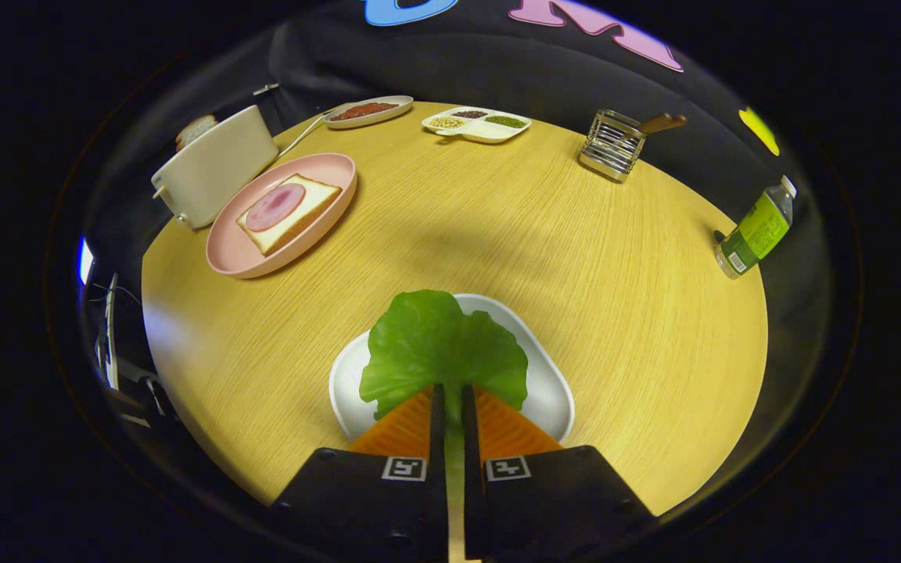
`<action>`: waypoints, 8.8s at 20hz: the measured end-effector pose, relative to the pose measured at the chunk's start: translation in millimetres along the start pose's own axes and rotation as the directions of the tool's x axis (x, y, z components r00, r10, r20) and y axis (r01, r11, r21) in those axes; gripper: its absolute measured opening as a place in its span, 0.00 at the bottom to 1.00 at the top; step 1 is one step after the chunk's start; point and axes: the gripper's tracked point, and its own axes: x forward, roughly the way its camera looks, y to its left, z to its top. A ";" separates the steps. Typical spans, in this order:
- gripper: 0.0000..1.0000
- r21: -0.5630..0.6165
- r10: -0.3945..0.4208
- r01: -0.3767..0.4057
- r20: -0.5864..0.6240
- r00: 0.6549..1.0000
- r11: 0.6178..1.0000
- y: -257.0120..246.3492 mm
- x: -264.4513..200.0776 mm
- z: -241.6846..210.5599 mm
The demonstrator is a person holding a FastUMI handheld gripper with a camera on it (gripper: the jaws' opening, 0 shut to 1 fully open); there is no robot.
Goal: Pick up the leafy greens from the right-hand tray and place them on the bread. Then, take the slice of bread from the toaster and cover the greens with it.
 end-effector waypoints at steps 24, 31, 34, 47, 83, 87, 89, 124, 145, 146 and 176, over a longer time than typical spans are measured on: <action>0.08 -0.045 0.130 -0.123 0.181 0.975 0.991 172.6 -35.0 179.6; 0.08 -0.053 0.108 -0.101 0.153 0.982 0.993 190.3 -4.9 194.3; 0.18 -0.029 0.110 -0.107 0.166 0.980 0.994 193.0 10.0 201.7; 0.66 -0.048 0.082 -0.070 0.339 0.937 0.996 210.3 -43.4 240.4; 0.12 0.009 0.139 -0.147 0.279 0.950 0.989 438.0 -11.3 394.9; 0.12 0.034 0.177 -0.206 0.390 0.904 0.978 423.7 -73.2 422.7; 0.12 0.050 0.178 -0.222 0.443 0.879 0.974 407.4 -102.7 432.1; 0.15 0.673 -0.163 -0.032 0.226 0.960 0.739 167.4 37.7 188.8; 0.88 0.386 -0.140 -0.022 0.385 0.912 0.922 138.9 -29.0 200.4; 0.91 0.370 -0.144 -0.019 0.408 0.902 0.929 134.1 -42.6 203.4; 0.96 -0.019 -0.009 0.038 0.777 0.629 0.999 115.5 -267.5 281.1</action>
